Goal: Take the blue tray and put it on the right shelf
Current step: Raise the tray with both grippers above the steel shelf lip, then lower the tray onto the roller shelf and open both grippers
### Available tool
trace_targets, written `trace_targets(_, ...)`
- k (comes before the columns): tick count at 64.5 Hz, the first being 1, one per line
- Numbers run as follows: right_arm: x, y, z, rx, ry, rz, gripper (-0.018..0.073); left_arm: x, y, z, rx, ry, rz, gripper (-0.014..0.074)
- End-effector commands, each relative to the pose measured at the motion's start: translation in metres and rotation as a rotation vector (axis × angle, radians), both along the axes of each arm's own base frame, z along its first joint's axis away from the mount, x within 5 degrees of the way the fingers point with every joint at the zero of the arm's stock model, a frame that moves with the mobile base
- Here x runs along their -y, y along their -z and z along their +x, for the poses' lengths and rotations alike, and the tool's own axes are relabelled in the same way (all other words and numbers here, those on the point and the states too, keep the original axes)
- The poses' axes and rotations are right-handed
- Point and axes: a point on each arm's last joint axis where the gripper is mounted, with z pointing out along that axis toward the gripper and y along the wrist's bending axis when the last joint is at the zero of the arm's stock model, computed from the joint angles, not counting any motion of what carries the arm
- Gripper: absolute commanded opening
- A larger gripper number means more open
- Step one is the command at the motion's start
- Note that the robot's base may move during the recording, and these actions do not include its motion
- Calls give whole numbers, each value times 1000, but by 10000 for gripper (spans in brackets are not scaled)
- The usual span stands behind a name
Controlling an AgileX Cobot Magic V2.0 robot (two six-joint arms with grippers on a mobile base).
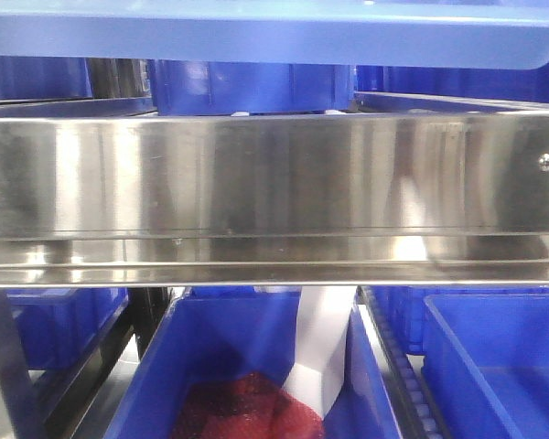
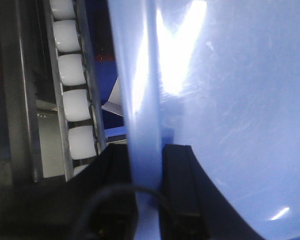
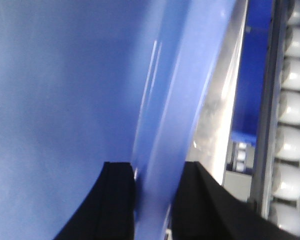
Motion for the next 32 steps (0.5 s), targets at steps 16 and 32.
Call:
trace_targets(16, 1, -38, 32, 148, -11, 37, 58, -2, -12, 42, -16, -35, -7, -48)
trace_targets(32, -16, -2, 72, 60, -8, -8, 58, 1, 26, 79, -104, -62, 34, -48)
